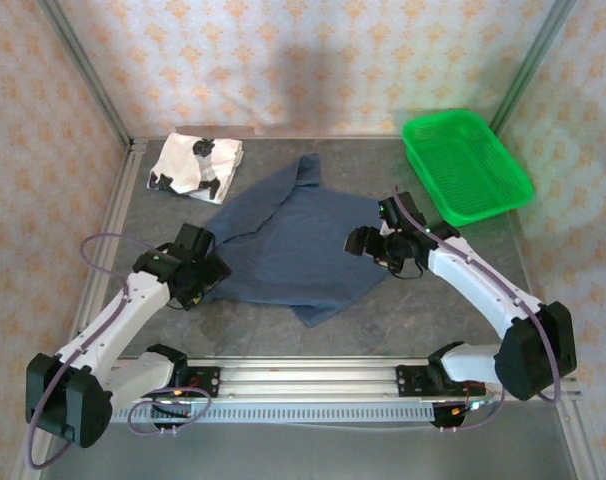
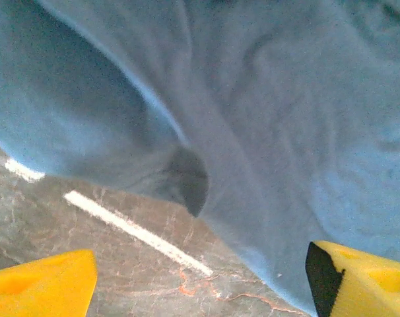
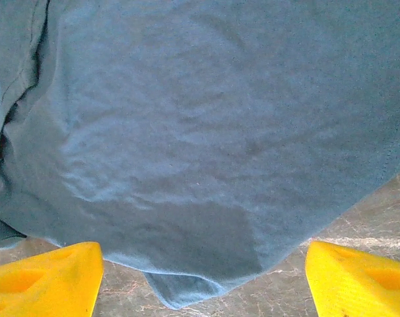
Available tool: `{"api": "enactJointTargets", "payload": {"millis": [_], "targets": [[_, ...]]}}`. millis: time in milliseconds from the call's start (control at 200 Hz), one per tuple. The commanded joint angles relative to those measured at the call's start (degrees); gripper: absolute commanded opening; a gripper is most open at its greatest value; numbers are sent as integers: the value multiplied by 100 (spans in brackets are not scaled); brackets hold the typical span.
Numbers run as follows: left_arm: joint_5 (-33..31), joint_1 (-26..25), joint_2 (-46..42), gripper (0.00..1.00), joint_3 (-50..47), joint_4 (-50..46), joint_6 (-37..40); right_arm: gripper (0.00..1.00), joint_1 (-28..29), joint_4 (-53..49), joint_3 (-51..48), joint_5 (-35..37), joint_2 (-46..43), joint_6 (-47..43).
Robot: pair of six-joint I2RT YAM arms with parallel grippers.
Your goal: Fold and stack the t-shirts
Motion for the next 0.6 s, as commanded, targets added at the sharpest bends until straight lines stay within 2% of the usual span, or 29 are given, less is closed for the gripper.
{"api": "enactJointTargets", "payload": {"millis": [0, 595], "targets": [[-127, -22, 78, 82, 2, -275, -255, 80, -87, 67, -94, -170, 65, -185], [-527, -21, 1152, 66, 324, 371, -25, 79, -220, 323, -660, -272, -141, -90]]}}
